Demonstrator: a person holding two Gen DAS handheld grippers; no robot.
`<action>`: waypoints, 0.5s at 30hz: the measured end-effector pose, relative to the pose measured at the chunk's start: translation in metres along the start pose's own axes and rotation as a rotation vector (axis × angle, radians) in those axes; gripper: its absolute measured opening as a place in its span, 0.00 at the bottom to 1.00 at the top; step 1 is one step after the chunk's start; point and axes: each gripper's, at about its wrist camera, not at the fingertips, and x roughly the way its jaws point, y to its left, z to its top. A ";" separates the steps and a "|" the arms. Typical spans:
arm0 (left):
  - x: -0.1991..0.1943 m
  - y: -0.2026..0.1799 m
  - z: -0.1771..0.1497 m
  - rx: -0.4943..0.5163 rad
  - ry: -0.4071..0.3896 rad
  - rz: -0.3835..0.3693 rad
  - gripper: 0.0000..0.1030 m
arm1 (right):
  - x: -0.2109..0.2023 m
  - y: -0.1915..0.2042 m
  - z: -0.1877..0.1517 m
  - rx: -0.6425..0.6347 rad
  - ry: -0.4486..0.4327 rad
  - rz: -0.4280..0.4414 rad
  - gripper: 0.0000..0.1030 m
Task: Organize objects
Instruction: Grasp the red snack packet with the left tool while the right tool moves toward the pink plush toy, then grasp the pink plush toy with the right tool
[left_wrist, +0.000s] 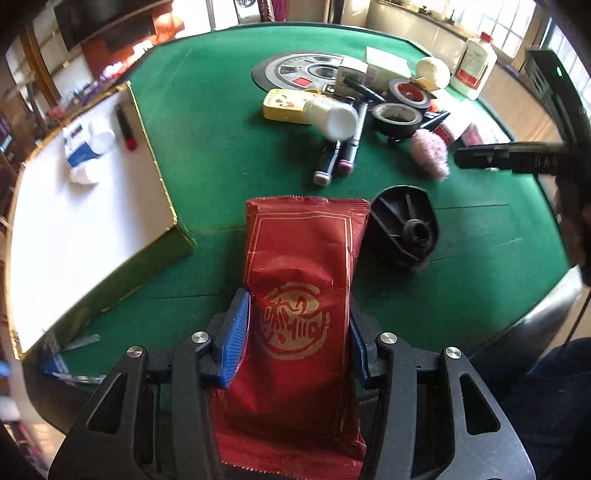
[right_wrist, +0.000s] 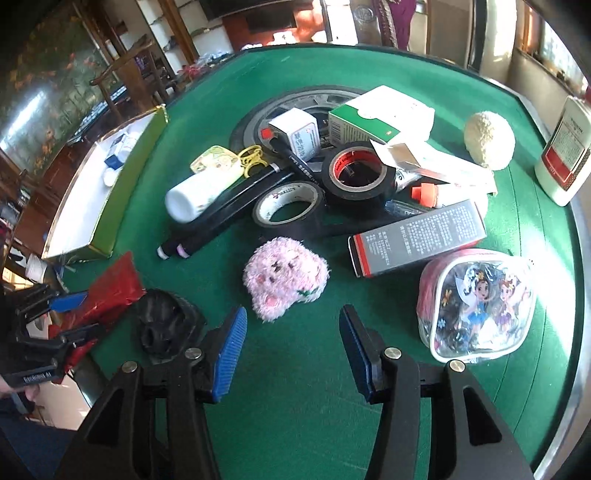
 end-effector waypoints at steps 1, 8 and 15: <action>0.002 0.001 -0.001 -0.002 -0.002 0.018 0.46 | 0.002 -0.002 0.003 0.031 0.008 0.012 0.51; 0.013 0.005 -0.002 0.009 0.002 0.069 0.50 | 0.021 -0.003 0.008 0.197 0.099 0.033 0.51; 0.028 0.013 0.004 -0.029 0.029 0.059 0.61 | 0.038 0.007 0.028 0.157 0.089 -0.052 0.51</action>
